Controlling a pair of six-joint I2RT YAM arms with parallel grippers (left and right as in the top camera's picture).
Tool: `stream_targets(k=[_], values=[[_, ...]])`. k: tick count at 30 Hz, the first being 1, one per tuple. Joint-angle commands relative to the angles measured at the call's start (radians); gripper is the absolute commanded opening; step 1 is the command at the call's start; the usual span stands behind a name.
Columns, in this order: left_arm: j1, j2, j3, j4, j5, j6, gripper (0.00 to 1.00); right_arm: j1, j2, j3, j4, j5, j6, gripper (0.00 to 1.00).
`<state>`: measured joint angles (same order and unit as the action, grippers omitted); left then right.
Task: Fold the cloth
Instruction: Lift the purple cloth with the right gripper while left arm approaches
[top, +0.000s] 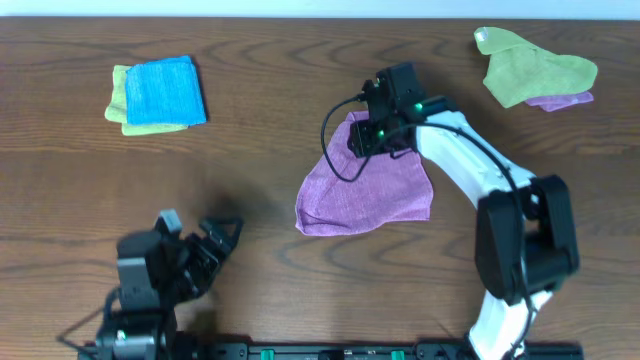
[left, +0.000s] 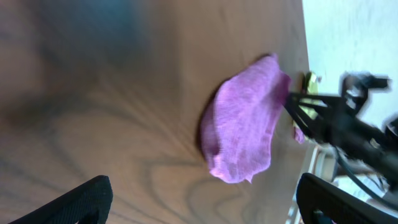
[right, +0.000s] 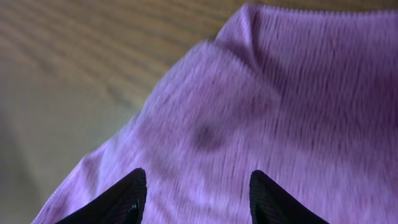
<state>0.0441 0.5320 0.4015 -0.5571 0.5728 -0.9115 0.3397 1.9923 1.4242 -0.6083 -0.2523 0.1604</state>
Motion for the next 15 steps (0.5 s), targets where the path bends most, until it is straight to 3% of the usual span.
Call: stream_targets(k=[1, 9, 15], values=[[-0.001, 0.143, 0.126, -0.012, 0.055, 0.168, 0.96, 0.000, 0.066, 0.070, 0.008, 0.017, -0.026, 0.53], [-0.014, 0.481, 0.346, -0.066, 0.187, 0.352, 0.96, 0.000, 0.165, 0.179, 0.029, 0.066, -0.065, 0.53], [-0.059, 0.571, 0.406, -0.059, 0.183, 0.377, 0.96, 0.000, 0.191, 0.183, 0.029, 0.069, -0.065, 0.53]])
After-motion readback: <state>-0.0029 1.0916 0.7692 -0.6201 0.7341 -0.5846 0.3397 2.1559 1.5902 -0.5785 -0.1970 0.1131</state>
